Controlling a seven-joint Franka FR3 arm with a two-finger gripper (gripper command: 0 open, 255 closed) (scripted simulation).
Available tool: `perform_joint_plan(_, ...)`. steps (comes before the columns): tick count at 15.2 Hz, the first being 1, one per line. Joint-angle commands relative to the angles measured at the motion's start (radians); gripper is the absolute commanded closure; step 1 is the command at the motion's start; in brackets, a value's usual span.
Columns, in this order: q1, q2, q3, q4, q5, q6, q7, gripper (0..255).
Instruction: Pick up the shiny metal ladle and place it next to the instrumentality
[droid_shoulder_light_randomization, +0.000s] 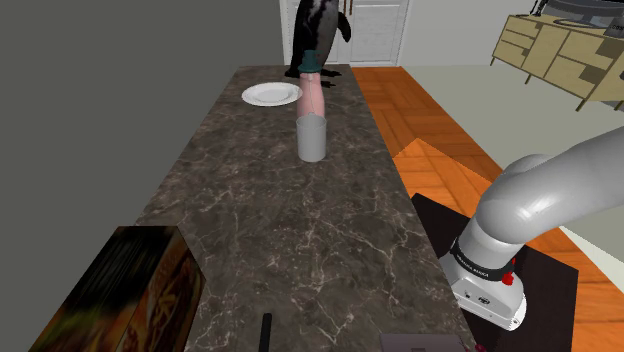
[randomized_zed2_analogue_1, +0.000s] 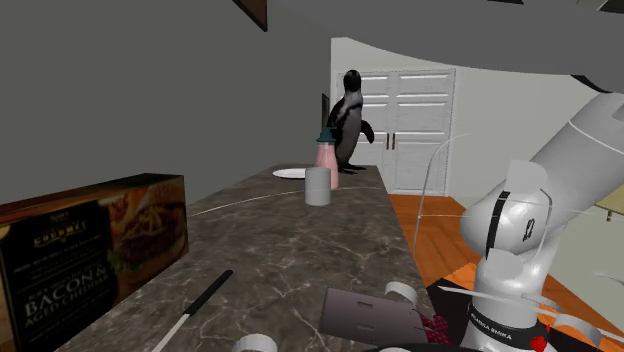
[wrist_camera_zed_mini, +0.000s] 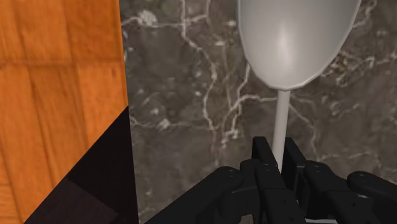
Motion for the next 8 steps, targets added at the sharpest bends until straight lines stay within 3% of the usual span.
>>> perform_joint_plan(1, 0.0, 0.0, 0.0, 0.0, 0.0, 0.001, 0.0, 255)
perform_joint_plan(3, 0.0, 0.0, 0.0, 0.0, 0.0, 0.0, 0.0, 255)
perform_joint_plan(4, 0.0, 0.0, 0.0, 0.0, 0.0, 0.0, 0.0, 0)
perform_joint_plan(8, 0.0, 0.0, 0.0, 0.0, 0.0, 0.0, 0.0, 0)
